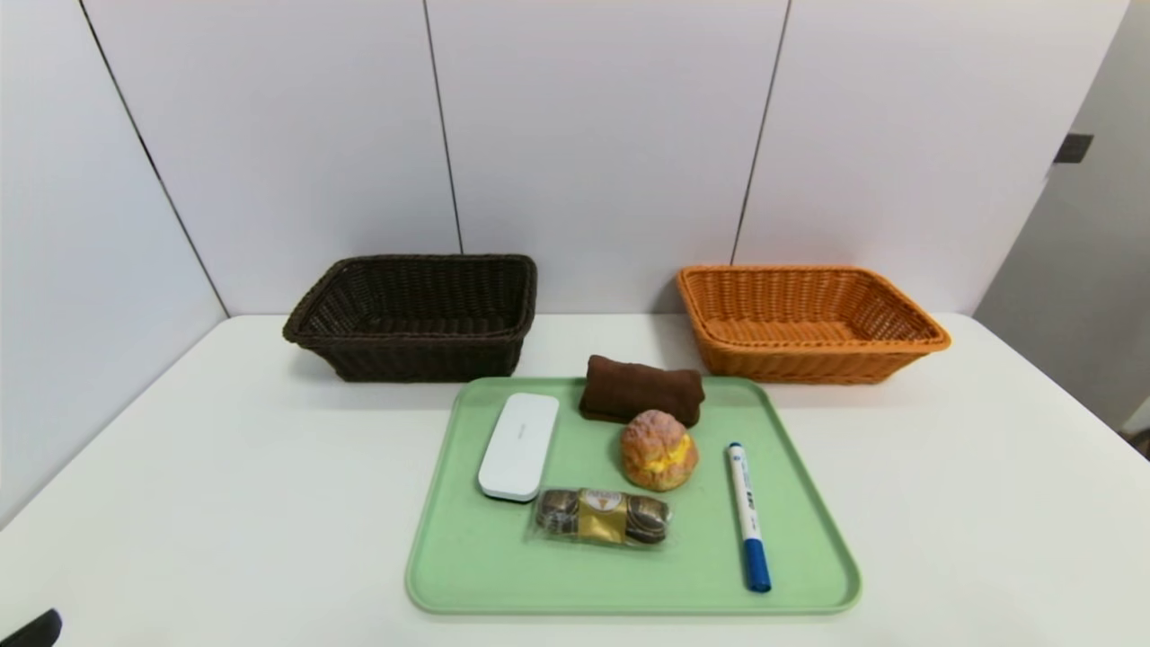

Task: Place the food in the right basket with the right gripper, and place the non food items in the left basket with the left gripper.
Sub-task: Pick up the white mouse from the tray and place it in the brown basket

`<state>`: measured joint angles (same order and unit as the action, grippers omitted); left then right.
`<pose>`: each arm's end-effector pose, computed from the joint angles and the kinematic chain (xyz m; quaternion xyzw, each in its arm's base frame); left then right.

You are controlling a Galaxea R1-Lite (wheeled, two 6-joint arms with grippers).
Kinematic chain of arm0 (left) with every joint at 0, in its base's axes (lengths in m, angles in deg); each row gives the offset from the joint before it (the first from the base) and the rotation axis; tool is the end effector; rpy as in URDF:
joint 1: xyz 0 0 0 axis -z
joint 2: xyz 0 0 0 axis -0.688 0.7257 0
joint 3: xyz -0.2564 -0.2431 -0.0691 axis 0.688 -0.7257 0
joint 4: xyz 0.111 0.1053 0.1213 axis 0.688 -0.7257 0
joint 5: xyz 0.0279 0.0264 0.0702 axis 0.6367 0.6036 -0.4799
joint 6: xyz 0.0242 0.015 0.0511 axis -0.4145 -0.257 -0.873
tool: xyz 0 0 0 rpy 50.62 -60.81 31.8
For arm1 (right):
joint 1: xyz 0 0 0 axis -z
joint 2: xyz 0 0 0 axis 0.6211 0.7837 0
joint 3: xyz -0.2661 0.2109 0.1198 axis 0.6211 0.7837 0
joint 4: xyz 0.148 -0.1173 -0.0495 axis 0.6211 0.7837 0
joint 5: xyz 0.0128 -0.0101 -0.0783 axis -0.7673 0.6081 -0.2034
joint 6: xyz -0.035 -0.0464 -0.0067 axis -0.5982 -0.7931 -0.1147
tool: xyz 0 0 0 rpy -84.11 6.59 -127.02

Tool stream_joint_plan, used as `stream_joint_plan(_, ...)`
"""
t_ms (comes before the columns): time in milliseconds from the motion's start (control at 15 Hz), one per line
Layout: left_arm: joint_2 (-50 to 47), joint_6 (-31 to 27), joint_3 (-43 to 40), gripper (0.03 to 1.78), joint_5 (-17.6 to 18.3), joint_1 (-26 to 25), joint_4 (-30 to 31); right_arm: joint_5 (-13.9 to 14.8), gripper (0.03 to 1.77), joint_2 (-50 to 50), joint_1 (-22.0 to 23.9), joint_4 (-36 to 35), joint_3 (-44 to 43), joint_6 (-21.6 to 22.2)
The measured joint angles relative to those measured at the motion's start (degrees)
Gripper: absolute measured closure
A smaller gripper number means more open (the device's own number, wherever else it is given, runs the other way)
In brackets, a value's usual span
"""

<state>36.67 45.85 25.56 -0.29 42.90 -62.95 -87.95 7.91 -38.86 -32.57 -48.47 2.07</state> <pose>-0.0162 -0.0056 0.2147 -0.0530 0.1127 -0.0363 0.9916 -0.0065 0.0047 0.2382 -0.0319 0.0432 0.0463 0.9975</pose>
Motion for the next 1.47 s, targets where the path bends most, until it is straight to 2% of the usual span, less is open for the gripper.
stream_joint_plan(400,22.82,1.19,15.77,0.12,0.60,0.00,0.23,-0.11,0.10,18.91,0.33,8.05,-17.34,-0.33)
stream_joint_plan(733,36.89,1.29,25.48,0.12,1.37,0.87,-0.11,-0.17,0.10,28.79,0.39,9.86,-24.56,-0.69)
stream_joint_plan(933,43.50,1.29,28.76,0.12,1.40,5.41,-0.02,-0.61,0.10,34.54,0.05,10.91,-27.04,-0.55)
stream_joint_plan(1133,48.10,3.39,32.26,0.12,1.45,9.96,-0.71,-1.43,0.10,39.63,-2.47,12.68,-30.57,-0.37)
stream_joint_plan(1333,50.80,7.36,36.12,0.12,1.40,17.49,-4.07,-7.02,0.10,44.74,-5.12,12.63,-34.51,-0.50)
stream_joint_plan(1467,52.52,8.87,38.02,0.12,1.34,21.96,-5.23,-8.19,0.10,48.23,-8.41,12.26,-36.23,-0.52)
